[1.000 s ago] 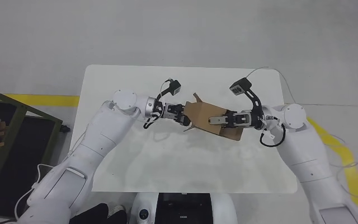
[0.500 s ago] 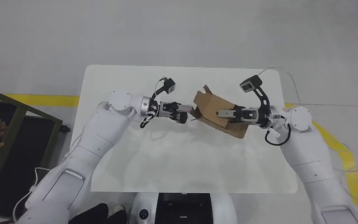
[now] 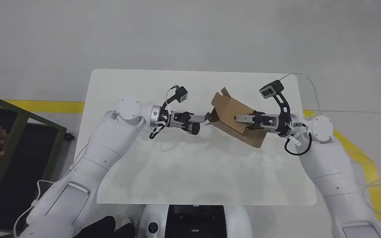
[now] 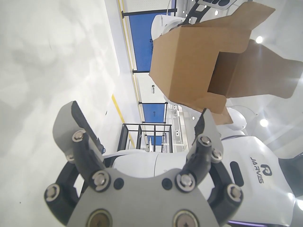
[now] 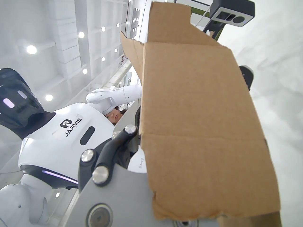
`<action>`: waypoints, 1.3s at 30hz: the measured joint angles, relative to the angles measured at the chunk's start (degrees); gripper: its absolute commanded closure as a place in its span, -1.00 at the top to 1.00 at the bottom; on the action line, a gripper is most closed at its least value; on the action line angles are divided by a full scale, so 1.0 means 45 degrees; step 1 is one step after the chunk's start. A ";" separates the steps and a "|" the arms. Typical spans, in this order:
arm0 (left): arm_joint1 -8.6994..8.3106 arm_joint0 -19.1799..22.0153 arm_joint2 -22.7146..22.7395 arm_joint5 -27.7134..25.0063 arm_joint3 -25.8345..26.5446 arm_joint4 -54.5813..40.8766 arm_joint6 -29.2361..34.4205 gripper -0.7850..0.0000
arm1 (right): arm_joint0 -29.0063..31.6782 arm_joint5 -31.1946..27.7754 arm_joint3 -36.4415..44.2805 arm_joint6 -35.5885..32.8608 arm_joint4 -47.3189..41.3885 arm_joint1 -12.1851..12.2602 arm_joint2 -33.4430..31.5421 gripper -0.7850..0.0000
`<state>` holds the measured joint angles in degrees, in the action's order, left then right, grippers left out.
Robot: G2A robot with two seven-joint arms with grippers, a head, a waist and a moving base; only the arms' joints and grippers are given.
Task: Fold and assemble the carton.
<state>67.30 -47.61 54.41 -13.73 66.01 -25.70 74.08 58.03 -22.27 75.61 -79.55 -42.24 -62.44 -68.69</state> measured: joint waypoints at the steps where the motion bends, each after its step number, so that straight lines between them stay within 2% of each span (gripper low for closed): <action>1: 0.0018 0.0043 -0.0050 0.0028 -0.0014 0.0021 -0.0007 1.00 | 0.0000 0.0020 0.0030 -0.0035 -0.0006 -0.0006 0.0028 -1.00; 17: 0.0253 0.0495 -0.0671 0.0072 -0.0184 0.0190 0.0171 1.00 | -0.0091 0.0144 0.0329 -0.0204 0.0009 -0.0086 0.0326 -1.00; 39: 0.0355 0.0633 -0.0790 -0.0007 -0.0410 0.0193 0.0228 1.00 | -0.0174 0.0142 0.0314 -0.0354 0.0017 -0.0183 0.0620 -1.00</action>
<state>68.90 -44.76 50.85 -13.76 64.17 -24.83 75.10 57.25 -21.63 77.03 -81.15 -42.16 -63.27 -65.90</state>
